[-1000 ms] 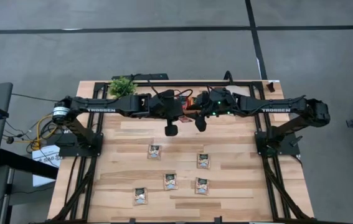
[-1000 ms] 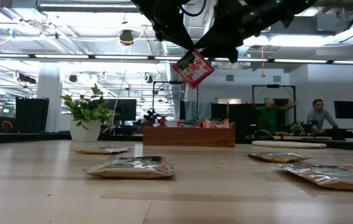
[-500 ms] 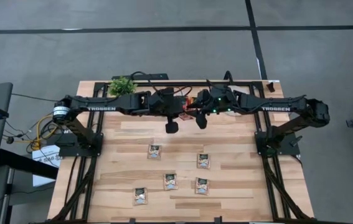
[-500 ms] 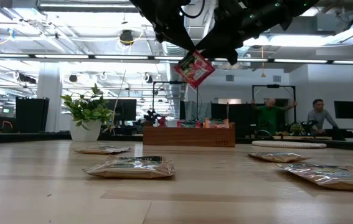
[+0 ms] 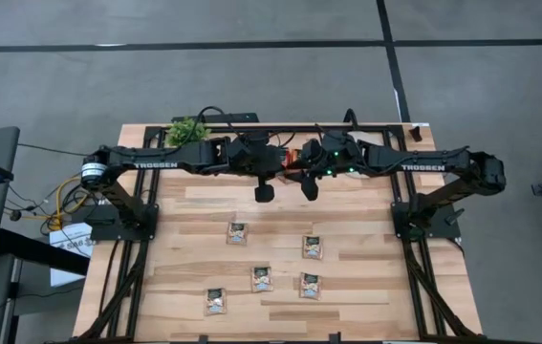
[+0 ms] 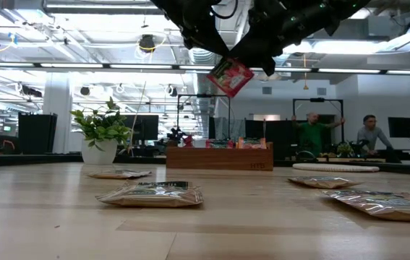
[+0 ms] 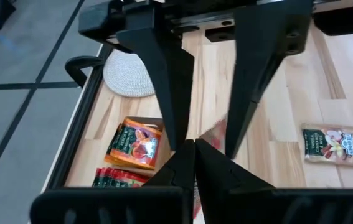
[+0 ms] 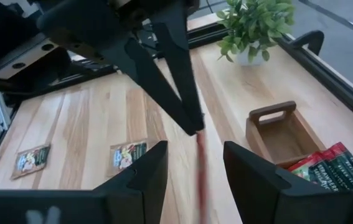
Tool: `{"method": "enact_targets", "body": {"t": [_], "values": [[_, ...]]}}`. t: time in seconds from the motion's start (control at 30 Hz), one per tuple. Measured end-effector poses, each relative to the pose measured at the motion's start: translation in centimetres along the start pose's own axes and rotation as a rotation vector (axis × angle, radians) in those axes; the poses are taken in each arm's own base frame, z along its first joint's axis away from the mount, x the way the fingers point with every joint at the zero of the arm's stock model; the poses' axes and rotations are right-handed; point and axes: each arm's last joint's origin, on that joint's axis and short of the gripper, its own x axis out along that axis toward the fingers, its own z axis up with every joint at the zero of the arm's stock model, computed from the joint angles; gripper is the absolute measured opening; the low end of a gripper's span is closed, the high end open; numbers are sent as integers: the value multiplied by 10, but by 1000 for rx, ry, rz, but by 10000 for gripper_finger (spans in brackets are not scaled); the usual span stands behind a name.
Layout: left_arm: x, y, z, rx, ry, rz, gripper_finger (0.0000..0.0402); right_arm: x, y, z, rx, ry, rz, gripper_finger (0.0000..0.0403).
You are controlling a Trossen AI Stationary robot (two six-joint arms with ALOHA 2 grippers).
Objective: Pick & Place Tea
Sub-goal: Put the red tea bag into the middle section of the wooden organizer
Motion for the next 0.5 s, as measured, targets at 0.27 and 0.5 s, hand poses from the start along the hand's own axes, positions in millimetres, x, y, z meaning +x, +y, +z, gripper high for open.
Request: {"method": "enact_targets", "body": {"t": [0.27, 0.5], "values": [[0, 0, 0, 0, -2, -1, 0, 0, 0, 0, -2, -1, -1, 127], [0, 0, 3, -3, -27, 2, 0, 0, 0, 0, -2, -2, -1, 97]]}}
